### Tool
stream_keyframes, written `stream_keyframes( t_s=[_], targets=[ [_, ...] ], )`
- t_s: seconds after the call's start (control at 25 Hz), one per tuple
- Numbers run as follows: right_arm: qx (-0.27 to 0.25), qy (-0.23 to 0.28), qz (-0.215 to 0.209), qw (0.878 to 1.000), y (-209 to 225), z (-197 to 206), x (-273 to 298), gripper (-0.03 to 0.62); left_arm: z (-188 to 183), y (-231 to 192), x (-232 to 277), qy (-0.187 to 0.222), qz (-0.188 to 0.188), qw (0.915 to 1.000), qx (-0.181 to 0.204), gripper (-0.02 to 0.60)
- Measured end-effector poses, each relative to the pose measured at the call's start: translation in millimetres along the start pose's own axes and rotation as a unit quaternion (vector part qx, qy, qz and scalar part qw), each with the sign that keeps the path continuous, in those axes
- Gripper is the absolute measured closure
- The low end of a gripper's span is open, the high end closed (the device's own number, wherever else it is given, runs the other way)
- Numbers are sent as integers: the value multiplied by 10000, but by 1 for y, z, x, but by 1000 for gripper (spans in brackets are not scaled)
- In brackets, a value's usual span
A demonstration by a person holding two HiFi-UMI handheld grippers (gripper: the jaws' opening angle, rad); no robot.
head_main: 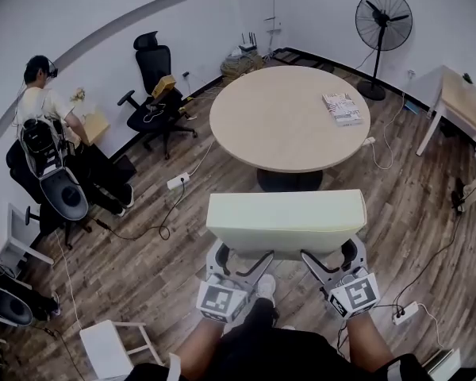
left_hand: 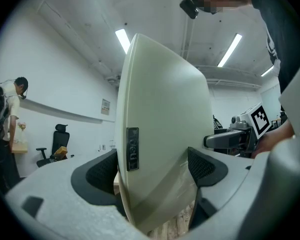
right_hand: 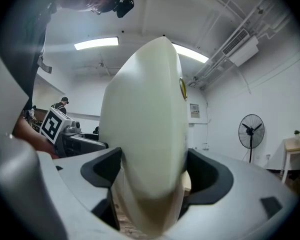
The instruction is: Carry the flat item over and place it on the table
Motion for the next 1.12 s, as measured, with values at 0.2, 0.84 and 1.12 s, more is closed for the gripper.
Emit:
stream_keyframes(
  t_s=[0.2, 0.84, 1.12],
  targets=[
    [-65, -96, -20, 9999, 24, 13, 40, 220, 12, -32, 36, 10, 21, 10000, -78, 173],
    [43, -218, 318, 9992, 92, 49, 188, 217, 41, -155, 158, -36, 280, 9993, -237, 173],
    [207, -297, 552, 9978, 100, 68, 228, 217, 53, -197, 183, -126, 444, 9986, -273, 173]
  ],
)
Point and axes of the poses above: the fingertips, and each gripper's own axes: x forward along the fingers, y to its right, z out of its underside, the point moved 5 cm from there along -x, backward along the fingers, and after that the axes turned 12 degrees about y, right-handed, at the moved point
